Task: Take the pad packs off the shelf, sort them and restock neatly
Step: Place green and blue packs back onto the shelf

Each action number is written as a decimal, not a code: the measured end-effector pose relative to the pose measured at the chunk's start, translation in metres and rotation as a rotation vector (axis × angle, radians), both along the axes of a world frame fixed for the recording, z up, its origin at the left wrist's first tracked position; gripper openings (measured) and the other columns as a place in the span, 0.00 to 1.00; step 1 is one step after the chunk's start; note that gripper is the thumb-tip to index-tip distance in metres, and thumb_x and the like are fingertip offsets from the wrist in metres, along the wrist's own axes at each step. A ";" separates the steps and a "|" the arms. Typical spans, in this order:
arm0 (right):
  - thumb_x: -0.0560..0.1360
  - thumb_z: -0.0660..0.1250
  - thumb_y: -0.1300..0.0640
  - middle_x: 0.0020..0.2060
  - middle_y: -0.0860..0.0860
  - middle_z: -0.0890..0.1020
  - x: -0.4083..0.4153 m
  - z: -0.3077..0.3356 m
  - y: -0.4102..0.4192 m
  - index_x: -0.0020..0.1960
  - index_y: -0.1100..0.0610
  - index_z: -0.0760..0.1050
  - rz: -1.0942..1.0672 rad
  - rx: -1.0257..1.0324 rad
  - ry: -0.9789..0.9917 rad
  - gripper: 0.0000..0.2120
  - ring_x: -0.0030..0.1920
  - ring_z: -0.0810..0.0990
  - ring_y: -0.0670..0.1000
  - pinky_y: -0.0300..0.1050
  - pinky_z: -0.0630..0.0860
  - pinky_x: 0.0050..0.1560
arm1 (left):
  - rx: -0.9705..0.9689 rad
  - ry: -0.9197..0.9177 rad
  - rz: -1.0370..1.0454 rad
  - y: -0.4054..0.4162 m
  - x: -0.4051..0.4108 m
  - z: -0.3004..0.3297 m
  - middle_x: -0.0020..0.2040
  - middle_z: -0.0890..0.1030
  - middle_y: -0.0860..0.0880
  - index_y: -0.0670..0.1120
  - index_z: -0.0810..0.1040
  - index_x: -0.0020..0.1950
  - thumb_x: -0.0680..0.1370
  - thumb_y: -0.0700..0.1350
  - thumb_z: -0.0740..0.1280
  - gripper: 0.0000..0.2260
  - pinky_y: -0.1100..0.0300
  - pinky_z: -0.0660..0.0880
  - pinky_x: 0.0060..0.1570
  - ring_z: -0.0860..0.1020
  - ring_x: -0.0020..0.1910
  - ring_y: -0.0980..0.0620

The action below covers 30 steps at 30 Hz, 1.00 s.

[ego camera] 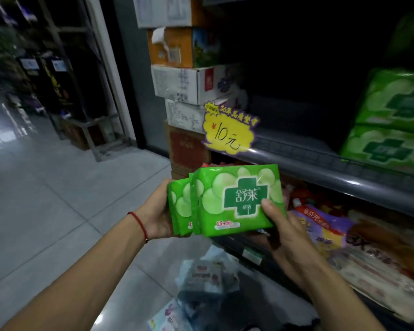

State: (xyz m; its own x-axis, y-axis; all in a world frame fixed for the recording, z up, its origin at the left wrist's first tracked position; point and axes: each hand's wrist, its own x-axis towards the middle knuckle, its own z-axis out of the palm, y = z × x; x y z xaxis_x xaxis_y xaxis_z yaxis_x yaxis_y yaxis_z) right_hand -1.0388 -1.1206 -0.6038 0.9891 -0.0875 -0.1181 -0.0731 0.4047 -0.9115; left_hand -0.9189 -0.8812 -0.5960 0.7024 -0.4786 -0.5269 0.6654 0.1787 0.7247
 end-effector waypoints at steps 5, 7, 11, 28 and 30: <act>0.61 0.79 0.37 0.57 0.55 0.86 -0.036 0.044 -0.051 0.63 0.56 0.81 -0.176 -0.139 -0.128 0.36 0.59 0.85 0.54 0.56 0.75 0.67 | -0.050 -0.183 -0.135 -0.082 -0.016 0.054 0.69 0.78 0.40 0.46 0.80 0.67 0.74 0.64 0.63 0.29 0.39 0.62 0.75 0.74 0.67 0.37; 0.64 0.76 0.39 0.57 0.55 0.86 -0.049 0.064 -0.073 0.63 0.54 0.81 -0.254 -0.164 -0.173 0.32 0.59 0.85 0.55 0.59 0.74 0.69 | -0.082 -0.246 -0.167 -0.117 -0.023 0.072 0.65 0.80 0.37 0.42 0.81 0.65 0.76 0.68 0.59 0.34 0.39 0.63 0.74 0.75 0.69 0.36; 0.65 0.77 0.36 0.57 0.55 0.86 -0.071 0.096 -0.117 0.64 0.52 0.80 -0.415 -0.244 -0.258 0.32 0.59 0.85 0.58 0.63 0.75 0.68 | -0.352 -0.416 -0.305 -0.175 -0.038 0.103 0.71 0.75 0.37 0.44 0.75 0.73 0.76 0.73 0.57 0.39 0.36 0.62 0.75 0.72 0.72 0.36; 0.63 0.78 0.41 0.57 0.45 0.84 -0.046 0.172 -0.254 0.69 0.42 0.69 -0.571 -0.659 -0.523 0.37 0.55 0.85 0.48 0.46 0.84 0.50 | -0.210 -1.385 -0.299 -0.305 0.013 0.194 0.76 0.68 0.48 0.48 0.63 0.79 0.57 0.49 0.79 0.52 0.63 0.72 0.67 0.70 0.74 0.52; 0.62 0.79 0.39 0.59 0.46 0.82 -0.037 0.177 -0.267 0.70 0.39 0.67 -0.530 -0.718 -0.483 0.39 0.57 0.85 0.50 0.55 0.83 0.56 | -0.279 -1.353 -0.283 -0.318 0.027 0.195 0.77 0.69 0.47 0.46 0.61 0.81 0.59 0.44 0.75 0.51 0.55 0.71 0.70 0.70 0.74 0.50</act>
State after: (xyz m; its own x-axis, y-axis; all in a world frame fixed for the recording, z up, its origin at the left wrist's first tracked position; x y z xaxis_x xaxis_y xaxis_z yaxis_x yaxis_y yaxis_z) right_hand -1.0756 -1.3879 -0.4270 0.7307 -0.4218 0.5369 0.3973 -0.3768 -0.8367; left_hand -0.8920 -1.1989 -0.4010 0.4457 -0.6619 0.6026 -0.4705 0.3995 0.7868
